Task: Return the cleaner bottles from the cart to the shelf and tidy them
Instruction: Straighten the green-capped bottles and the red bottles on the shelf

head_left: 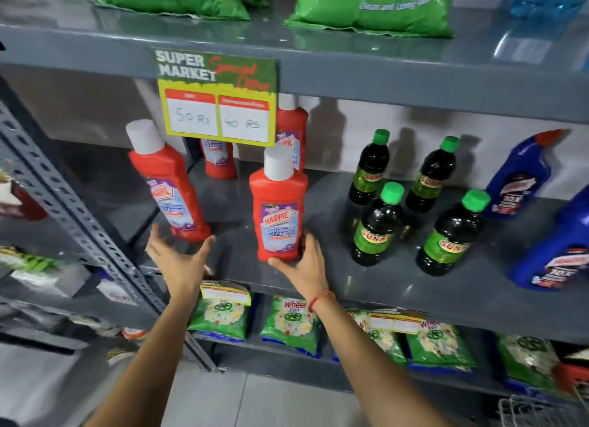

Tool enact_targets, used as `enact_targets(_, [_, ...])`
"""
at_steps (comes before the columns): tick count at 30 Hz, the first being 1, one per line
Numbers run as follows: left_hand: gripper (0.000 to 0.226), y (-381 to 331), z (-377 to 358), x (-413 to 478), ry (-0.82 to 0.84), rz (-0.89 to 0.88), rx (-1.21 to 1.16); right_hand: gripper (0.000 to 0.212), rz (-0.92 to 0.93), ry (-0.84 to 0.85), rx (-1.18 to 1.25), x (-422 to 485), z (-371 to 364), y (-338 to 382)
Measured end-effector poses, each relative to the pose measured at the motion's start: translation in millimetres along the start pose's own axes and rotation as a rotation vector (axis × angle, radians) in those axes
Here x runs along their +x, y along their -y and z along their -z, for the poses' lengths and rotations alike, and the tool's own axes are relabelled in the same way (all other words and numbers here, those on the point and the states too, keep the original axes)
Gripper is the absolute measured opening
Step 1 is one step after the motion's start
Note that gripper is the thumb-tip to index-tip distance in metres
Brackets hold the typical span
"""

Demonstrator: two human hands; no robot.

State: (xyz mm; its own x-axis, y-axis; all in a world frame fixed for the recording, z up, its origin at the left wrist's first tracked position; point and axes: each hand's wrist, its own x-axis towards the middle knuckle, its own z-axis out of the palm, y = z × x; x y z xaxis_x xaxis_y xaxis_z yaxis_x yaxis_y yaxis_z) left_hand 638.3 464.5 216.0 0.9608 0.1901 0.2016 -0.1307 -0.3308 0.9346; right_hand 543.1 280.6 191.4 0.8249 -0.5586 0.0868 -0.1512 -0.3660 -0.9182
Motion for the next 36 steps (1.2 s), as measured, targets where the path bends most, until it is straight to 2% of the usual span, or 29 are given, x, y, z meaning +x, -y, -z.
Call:
enact_targets(3, [0.103,16.4,0.9,25.5,0.079,0.053,0.034,0.072,-0.008,0.033,0.024,10.9,-7.2,4.3])
enact_targets(6, [0.086,21.2,1.4,37.4,0.130,0.079,0.063,0.068,-0.023,0.064,0.061,12.7,-8.9,4.1])
enact_targets(10, [0.066,17.1,-2.4,41.0,0.101,0.065,0.117,0.067,-0.030,0.066,0.071,13.8,-8.4,6.7])
enact_targets(21, [0.066,15.9,-8.5,40.4,0.057,0.070,0.121,0.074,-0.061,0.049,0.036,21.4,-15.7,9.0])
enact_targets(36, [0.065,8.2,-7.5,34.7,0.078,0.088,0.129,0.069,-0.065,0.071,0.001,19.3,-10.7,16.4])
